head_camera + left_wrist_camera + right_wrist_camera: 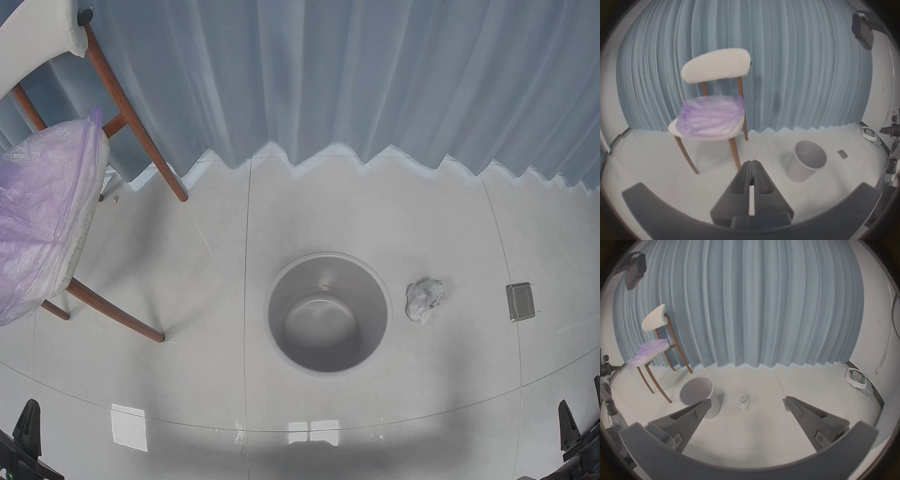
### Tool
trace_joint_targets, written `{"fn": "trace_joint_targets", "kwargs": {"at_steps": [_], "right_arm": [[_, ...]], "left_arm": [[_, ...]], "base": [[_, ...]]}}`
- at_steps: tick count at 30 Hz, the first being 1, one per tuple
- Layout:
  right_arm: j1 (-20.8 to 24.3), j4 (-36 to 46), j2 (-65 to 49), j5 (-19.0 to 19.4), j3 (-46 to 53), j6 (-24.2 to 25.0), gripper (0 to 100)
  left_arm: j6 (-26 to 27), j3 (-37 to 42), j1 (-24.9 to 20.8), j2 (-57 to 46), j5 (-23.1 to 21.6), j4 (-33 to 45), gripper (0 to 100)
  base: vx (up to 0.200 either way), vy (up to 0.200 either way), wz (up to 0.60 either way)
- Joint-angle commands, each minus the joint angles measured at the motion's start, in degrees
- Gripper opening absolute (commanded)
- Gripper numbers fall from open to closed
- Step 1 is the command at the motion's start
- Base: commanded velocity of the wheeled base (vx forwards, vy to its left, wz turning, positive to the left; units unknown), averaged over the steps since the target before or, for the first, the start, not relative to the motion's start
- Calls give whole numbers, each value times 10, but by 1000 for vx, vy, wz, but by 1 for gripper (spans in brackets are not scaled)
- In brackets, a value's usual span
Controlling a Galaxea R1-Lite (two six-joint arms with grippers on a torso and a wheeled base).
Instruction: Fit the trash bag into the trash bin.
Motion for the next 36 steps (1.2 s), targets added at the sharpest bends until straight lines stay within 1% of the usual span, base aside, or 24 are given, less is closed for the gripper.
{"fn": "trace_joint_targets", "kwargs": {"at_steps": [1,4,6,9,10,11,13,14,17,23,24,25,27,30,32,33,35,36], "right_arm": [[0,0,-9,0,10,0,100],[0,0,-9,0,10,0,100],[0,0,-9,0,10,0,100],[0,0,-9,0,9,0,100],[0,0,-9,0,10,0,100],[0,0,-9,0,10,0,100],[0,0,-9,0,10,0,100],[0,0,-9,0,10,0,100],[0,0,-9,0,10,0,100],[0,0,-9,0,10,0,100],[0,0,-9,0,10,0,100],[0,0,-9,0,10,0,100],[1,0,-9,0,10,0,100],[0,0,-9,0,10,0,100],[1,0,-9,1,10,0,100],[1,0,-9,0,10,0,100],[1,0,-9,1,10,0,100],[1,0,-9,1,10,0,100]], "left_arm": [[9,10,0,-9,-5,-23,0],[19,9,0,-9,-10,-45,0],[35,7,-1,-9,-16,-66,0],[45,-15,-1,-9,-17,-64,0],[45,-43,-1,-7,-17,-51,0],[46,-70,-2,2,-16,-17,0],[49,-94,-2,16,-16,15,0],[53,-118,0,28,-12,47,0],[55,-141,3,45,-11,66,0],[58,-194,5,123,-9,66,0],[58,-194,5,123,-9,66,0],[58,-213,5,153,-5,66,0],[58,-225,5,172,-3,65,0],[58,-266,4,232,-3,64,0],[58,-271,3,240,-3,64,0],[57,-290,2,273,-2,64,0],[57,-298,2,286,-2,64,0],[57,-308,2,314,-4,51,0]], "base": [[0,0,0],[0,0,0],[0,0,0],[0,0,0],[0,0,0],[0,0,0],[0,0,0],[0,0,0],[0,0,0],[0,0,0],[0,0,0],[0,0,0],[0,0,0],[0,0,0],[0,0,0],[0,0,0],[0,0,0],[0,0,0]]}}
